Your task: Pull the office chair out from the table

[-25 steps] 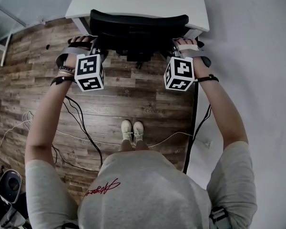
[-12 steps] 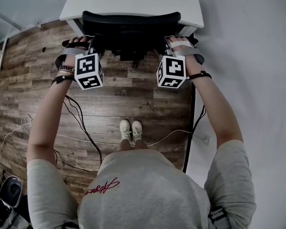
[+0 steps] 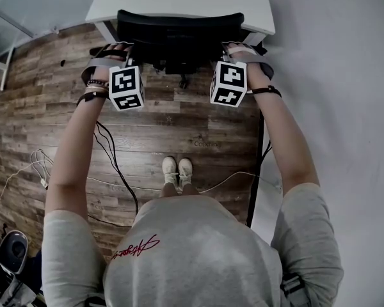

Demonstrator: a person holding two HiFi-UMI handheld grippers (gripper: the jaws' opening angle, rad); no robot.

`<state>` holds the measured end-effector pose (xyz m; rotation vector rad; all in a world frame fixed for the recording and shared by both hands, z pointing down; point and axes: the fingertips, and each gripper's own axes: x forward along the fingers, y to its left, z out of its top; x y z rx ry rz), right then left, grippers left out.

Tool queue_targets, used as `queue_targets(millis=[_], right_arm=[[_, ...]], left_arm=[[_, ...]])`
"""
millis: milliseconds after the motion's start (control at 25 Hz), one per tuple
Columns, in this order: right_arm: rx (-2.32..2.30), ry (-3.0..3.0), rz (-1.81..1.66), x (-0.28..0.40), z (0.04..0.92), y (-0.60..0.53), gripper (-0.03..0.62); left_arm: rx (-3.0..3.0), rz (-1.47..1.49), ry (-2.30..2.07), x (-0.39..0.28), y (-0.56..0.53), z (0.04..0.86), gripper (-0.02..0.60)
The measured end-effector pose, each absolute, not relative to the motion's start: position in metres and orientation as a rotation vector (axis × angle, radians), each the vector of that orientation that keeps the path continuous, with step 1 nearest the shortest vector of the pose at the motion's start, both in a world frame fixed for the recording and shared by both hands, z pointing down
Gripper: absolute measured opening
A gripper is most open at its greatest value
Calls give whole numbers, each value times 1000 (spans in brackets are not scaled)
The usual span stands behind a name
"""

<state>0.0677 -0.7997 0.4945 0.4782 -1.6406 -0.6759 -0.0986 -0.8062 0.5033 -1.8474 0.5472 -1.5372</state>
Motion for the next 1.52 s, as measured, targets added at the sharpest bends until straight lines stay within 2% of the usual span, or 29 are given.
queue_targets(millis=[800,1040,1520], right_arm=[[481,-1648,-663,65,494,-791,84],[495,-1638,-665,55,494,-747,84],[481,-1637,-655,60,493,-731,86]], left_arm=[[-1848,-1547,533,-102,-800,506,67],[-1838,-1533,544,-111,-756,506,69],[-1826,-1533,558,-108,-738,506,67]])
